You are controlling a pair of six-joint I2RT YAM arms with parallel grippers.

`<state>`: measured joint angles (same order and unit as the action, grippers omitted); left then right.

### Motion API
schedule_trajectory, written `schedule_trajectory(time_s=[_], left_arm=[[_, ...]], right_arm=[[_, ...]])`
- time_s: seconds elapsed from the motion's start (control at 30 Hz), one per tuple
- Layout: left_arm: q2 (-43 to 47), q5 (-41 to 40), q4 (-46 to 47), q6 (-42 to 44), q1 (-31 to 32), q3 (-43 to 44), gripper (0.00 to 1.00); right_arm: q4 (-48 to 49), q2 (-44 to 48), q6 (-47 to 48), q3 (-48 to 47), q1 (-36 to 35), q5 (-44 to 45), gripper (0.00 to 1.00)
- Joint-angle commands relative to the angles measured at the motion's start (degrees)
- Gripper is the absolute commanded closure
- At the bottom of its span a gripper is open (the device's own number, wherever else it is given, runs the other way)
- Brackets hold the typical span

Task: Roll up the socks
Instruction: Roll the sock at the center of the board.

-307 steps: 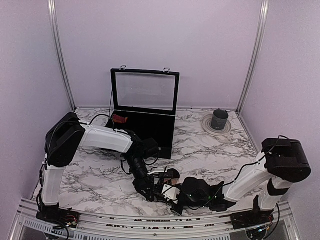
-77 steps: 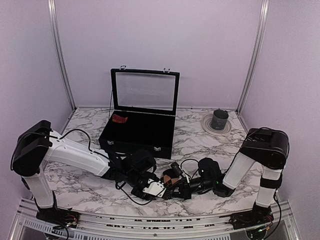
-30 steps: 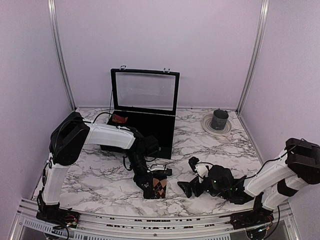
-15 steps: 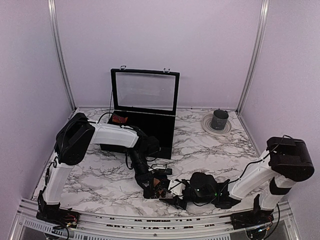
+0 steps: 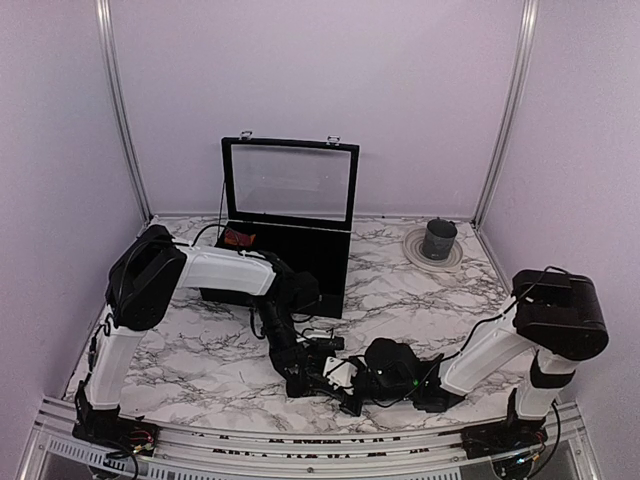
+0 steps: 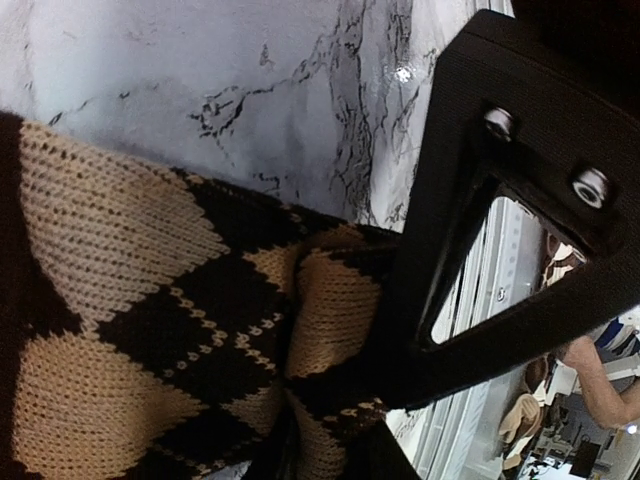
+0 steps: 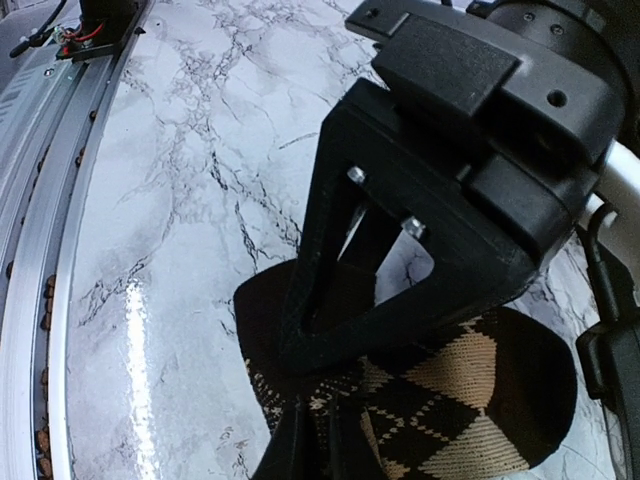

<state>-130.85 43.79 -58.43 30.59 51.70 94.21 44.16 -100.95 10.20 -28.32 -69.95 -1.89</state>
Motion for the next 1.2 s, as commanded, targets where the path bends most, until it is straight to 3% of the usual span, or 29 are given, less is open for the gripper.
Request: schedule_trajectory(time_s=[0.0, 0.1, 0.17, 0.33, 0.5, 0.6, 0.87, 1.0, 1.17], left_arm=[[1.47, -13.51, 7.23, 0.41, 0.21, -5.86, 0.74], [9.74, -15.70, 16.53, 0.05, 0.44, -13.69, 0.63], [14.71, -17.67, 21.38, 0.10, 0.44, -17.98, 0.31], [26.19, -20.16, 32.54, 1.36, 0.86, -26.01, 0.21], [33.28, -19.55, 39.67, 6.58, 3.54, -32.01, 0.22], [32.92, -21.58, 40.71, 8.48, 5.61, -32.15, 0.16], [30.27, -23.94, 41.09, 14.45, 8.65, -31.67, 0.20], [31.15, -24.94, 45.16, 17.83, 9.17, -33.51, 0.29], [26.66, -27.40, 43.03, 19.42, 9.39, -30.45, 0.51]], right_arm=[[-2.08, -1.94, -4.74, 0.58, 2.01, -1.27, 0.97], [-2.16, -2.61, -8.04, 1.65, 2.96, -2.79, 1.00], [-1.68, -3.25, -10.22, 2.39, 3.58, -3.71, 1.00], [-0.75, -5.07, -14.81, 3.30, 5.40, -7.54, 1.00], [-0.58, -6.14, -19.15, 3.83, 7.95, -12.53, 1.00], [-0.14, -6.64, -21.86, 4.48, 10.32, -16.05, 1.00], [-2.39, -9.71, -26.48, 4.51, 14.44, -21.76, 1.00], [-2.50, -11.97, -28.37, 4.34, 15.79, -23.66, 1.00], [-1.73, -14.18, -30.25, 4.22, 17.56, -26.19, 1.00]])
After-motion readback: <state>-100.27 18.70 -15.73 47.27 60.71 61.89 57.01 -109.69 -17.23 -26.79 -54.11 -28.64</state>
